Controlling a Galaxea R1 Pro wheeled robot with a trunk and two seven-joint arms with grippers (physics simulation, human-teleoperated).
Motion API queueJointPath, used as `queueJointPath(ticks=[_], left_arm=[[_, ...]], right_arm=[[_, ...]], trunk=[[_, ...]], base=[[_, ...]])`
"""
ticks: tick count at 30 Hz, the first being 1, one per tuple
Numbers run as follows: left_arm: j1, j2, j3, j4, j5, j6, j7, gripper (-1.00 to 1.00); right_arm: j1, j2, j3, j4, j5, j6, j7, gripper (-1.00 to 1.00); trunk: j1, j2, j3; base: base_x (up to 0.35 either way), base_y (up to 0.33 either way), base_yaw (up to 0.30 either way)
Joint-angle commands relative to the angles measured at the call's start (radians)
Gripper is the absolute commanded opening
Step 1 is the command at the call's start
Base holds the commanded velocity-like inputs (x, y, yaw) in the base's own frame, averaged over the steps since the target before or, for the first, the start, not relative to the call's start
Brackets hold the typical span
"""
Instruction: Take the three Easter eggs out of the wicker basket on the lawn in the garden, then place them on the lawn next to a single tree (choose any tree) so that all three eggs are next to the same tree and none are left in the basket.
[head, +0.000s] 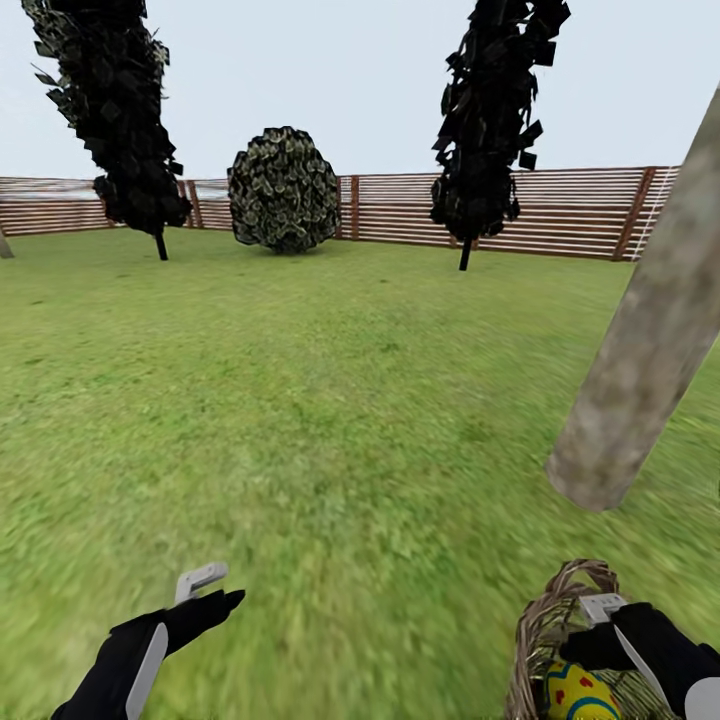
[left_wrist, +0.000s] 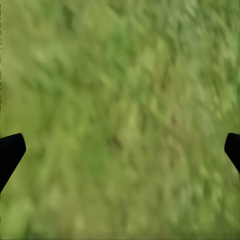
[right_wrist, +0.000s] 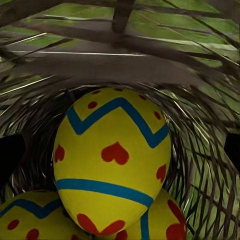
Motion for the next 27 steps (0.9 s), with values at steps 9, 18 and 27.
queueJointPath(ticks=[9,18,27], left_arm=[[0.000,0.000,0.002,-0.002,0.011,0.008,0.000,1.00],[0.000,-0.001,0.002,-0.002,0.012,0.008,0.000,1.00],[0.000,-0.001,0.002,-0.001,0.011,0.008,0.000,1.00]], right_arm=[[0.000,-0.001,0.005,-0.002,0.008,0.003,0.006,1.00],[0.000,0.002,0.007,-0.001,0.009,0.003,0.006,1.00],[0.000,0.004,0.007,0.006,0.008,0.002,0.006,1.00]], trunk=[[0.004,-0.003,-0.036],[0.008,-0.005,-0.071],[0.012,-0.007,-0.106]], base=[[0.000,0.000,0.000],[0.000,0.000,0.000],[0.000,0.000,0.000]])
